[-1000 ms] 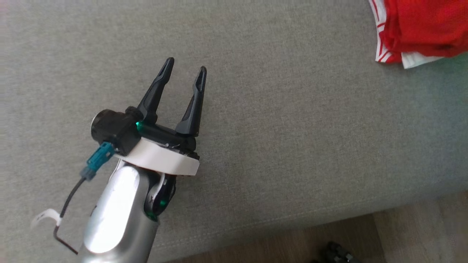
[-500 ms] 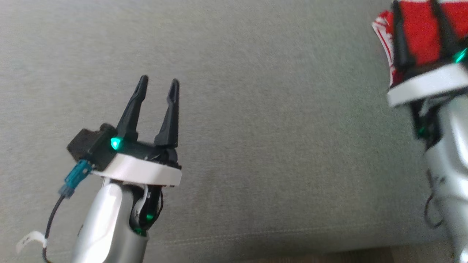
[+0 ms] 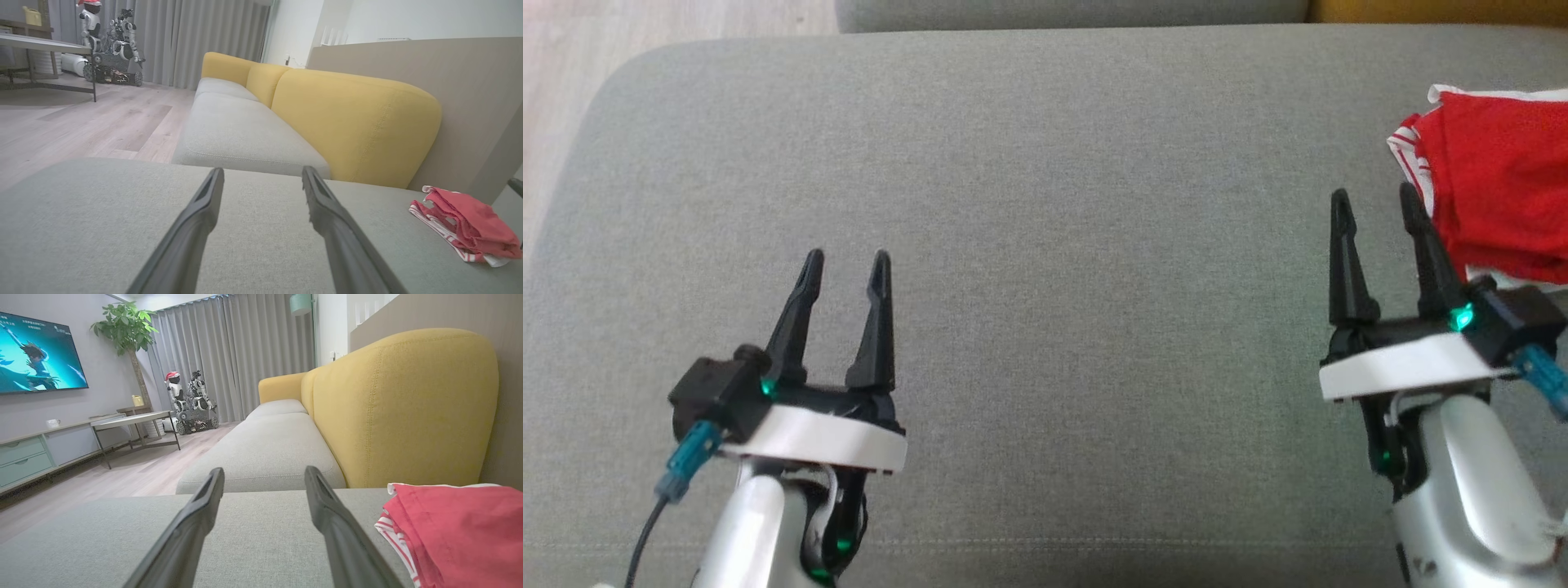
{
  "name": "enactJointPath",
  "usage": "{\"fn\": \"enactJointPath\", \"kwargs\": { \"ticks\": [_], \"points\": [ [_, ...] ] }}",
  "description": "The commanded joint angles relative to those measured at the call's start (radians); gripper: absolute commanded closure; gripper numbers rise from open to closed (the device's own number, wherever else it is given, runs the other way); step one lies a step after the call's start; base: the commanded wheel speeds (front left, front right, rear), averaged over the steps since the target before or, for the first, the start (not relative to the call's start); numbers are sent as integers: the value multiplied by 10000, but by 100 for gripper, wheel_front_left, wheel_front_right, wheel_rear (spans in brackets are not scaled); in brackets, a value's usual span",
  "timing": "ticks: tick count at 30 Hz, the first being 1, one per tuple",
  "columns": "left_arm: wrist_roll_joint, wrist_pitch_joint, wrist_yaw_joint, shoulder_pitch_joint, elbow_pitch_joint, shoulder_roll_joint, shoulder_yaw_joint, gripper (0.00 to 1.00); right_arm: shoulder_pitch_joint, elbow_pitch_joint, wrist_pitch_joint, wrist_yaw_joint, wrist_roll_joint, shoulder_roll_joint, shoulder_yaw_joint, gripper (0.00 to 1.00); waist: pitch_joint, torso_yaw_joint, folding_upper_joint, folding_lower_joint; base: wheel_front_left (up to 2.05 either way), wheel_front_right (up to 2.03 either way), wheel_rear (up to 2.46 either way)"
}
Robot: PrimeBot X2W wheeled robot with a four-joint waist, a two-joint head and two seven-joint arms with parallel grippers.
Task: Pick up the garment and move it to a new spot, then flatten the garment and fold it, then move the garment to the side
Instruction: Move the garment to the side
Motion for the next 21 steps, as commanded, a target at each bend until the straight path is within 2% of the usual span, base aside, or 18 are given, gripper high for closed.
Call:
{"fn": "enactJointPath", "kwargs": {
  "ticks": [1,5,21],
  "points": [
    [-8,-53,123,-163,-381,58,405,0,-54,-552,-105,65,-115,140,122,0,-29,18,0,1,0,0,0],
    [-35,-53,196,-53,-314,58,472,0,363,-947,-106,65,-642,263,105,0,-51,13,0,1,0,0,0],
    [-119,-53,55,209,-659,58,738,0,711,-1338,-108,65,-775,460,-78,0,-77,-86,0,1,0,0,0]
  ]
}}
